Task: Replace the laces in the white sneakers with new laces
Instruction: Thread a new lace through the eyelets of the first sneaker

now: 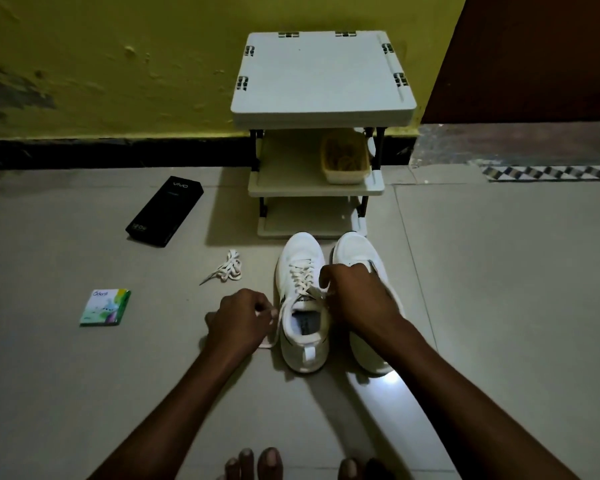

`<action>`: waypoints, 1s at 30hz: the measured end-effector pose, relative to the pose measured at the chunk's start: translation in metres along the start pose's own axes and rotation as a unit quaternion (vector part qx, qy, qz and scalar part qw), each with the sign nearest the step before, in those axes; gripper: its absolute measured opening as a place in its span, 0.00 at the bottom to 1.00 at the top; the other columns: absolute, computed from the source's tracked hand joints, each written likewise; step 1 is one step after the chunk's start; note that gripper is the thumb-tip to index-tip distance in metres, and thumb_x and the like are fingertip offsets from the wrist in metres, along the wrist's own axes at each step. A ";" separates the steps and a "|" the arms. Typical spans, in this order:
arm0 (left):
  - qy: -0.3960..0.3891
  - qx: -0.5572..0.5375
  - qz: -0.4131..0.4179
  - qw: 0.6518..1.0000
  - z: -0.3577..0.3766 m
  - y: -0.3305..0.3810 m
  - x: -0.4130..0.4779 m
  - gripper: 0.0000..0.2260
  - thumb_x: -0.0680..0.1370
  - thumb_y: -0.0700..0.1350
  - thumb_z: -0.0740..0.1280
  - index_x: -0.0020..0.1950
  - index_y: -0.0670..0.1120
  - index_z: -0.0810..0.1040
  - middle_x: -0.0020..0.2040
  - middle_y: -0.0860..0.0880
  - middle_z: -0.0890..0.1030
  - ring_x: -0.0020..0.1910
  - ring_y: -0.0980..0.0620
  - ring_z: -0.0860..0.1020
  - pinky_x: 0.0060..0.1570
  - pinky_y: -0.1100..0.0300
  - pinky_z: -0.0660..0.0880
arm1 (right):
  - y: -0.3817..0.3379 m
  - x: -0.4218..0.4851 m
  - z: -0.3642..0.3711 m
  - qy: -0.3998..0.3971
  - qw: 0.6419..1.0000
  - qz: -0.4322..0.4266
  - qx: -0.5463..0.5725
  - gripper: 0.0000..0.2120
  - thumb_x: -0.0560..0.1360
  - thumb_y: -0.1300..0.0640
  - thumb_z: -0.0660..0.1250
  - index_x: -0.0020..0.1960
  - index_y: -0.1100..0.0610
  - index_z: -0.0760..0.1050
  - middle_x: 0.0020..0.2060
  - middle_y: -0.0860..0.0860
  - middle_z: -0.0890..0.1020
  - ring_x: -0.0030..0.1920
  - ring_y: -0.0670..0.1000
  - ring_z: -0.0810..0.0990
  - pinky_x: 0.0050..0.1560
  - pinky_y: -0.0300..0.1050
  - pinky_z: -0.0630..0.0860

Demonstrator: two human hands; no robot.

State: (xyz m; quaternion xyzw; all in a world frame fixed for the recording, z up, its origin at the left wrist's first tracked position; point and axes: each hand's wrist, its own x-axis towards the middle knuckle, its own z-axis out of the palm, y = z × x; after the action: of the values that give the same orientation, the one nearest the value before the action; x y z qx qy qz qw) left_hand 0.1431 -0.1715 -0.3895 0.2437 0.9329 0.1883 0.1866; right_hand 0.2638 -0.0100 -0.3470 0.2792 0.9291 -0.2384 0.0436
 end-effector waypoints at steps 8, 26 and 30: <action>-0.197 -0.482 -0.171 0.837 -0.028 0.072 0.001 0.07 0.79 0.42 0.70 0.43 0.39 0.79 0.29 0.44 0.79 0.23 0.52 0.73 0.27 0.64 0.67 | -0.019 -0.016 -0.020 0.097 0.974 -0.040 0.200 0.02 0.72 0.56 0.75 0.42 0.50 0.83 0.35 0.45 0.84 0.40 0.45 0.82 0.44 0.46 0.80; 0.067 -0.143 0.083 0.984 -0.047 0.028 0.022 0.04 0.76 0.43 0.74 0.44 0.51 0.87 0.42 0.52 0.84 0.39 0.56 0.79 0.46 0.59 0.75 | -0.020 -0.006 0.023 0.021 0.992 -0.104 0.064 0.15 0.75 0.55 0.67 0.60 0.47 0.81 0.46 0.52 0.85 0.46 0.55 0.83 0.46 0.49 0.80; 0.051 -0.130 0.076 0.987 -0.037 0.015 0.025 0.06 0.77 0.43 0.74 0.42 0.52 0.86 0.41 0.51 0.84 0.46 0.49 0.80 0.50 0.54 0.78 | -0.029 0.008 0.033 -0.081 0.984 -0.112 -0.113 0.19 0.79 0.51 0.62 0.69 0.46 0.68 0.54 0.57 0.80 0.51 0.62 0.81 0.48 0.55 0.80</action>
State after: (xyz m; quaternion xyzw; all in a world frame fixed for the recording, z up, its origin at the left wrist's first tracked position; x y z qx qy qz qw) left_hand 0.1118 -0.1559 -0.3577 0.2773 0.8875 0.3340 0.1546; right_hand 0.2396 -0.0428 -0.3660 0.1467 0.9689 -0.1568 0.1233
